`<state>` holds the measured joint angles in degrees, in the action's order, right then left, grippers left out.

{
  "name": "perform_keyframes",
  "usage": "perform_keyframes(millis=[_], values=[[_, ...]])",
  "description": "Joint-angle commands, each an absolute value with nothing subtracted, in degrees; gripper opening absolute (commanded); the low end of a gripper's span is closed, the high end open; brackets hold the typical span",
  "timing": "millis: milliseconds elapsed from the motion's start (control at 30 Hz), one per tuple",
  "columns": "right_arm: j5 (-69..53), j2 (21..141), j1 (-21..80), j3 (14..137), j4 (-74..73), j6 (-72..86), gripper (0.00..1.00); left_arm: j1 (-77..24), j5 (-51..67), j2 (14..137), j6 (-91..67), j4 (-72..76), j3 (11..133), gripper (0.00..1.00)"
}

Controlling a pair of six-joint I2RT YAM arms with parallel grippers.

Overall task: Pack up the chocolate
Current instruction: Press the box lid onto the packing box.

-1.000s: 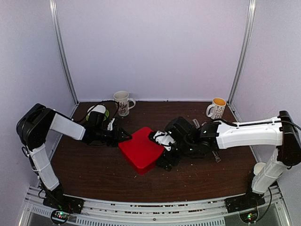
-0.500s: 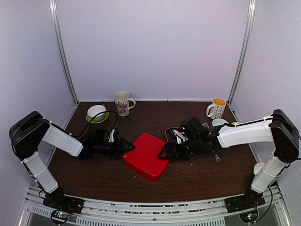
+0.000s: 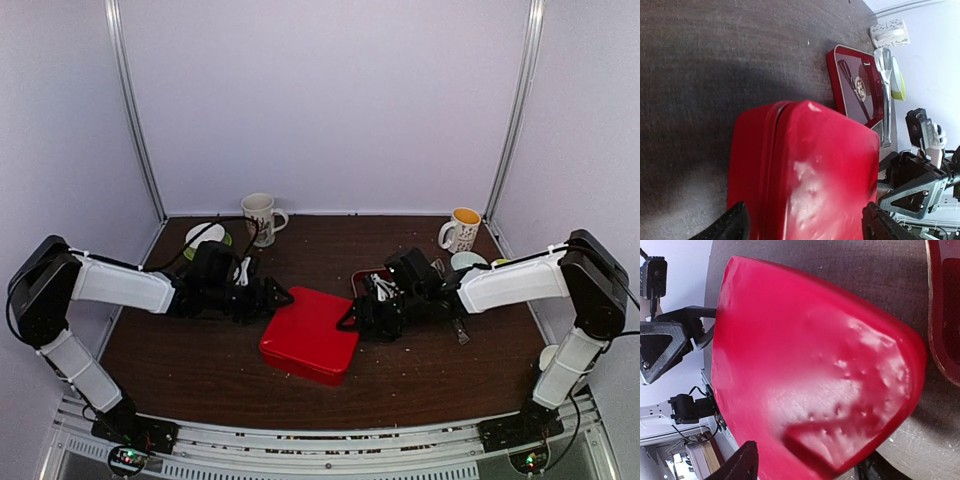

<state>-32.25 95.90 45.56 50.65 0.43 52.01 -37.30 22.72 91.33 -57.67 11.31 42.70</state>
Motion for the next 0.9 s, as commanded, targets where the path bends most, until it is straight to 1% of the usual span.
perform_keyframes(millis=[0,167,467,633,767,867], values=[[-30.0,98.1,45.8,56.3,-5.5,48.9,0.66,-34.5,26.3,94.0,-48.8,3.7,47.3,0.8],[-27.0,101.1,46.6,62.4,-12.9,47.6,0.77,-33.6,26.6,97.1,-43.8,-1.9,50.2,0.8],[-23.9,105.9,47.5,68.3,-16.9,47.0,0.92,-31.9,25.3,97.7,-41.3,-4.3,49.8,0.8],[-22.1,108.5,47.7,72.0,-20.1,44.9,0.94,-30.8,30.4,99.5,-42.3,0.4,48.2,0.8],[-21.7,110.0,47.6,73.3,-20.9,44.2,0.95,-30.8,32.2,100.9,-41.4,0.1,48.8,0.79],[-21.7,110.2,47.6,73.5,-20.9,44.0,0.96,-30.7,32.3,101.7,-40.8,-0.8,49.3,0.73]])
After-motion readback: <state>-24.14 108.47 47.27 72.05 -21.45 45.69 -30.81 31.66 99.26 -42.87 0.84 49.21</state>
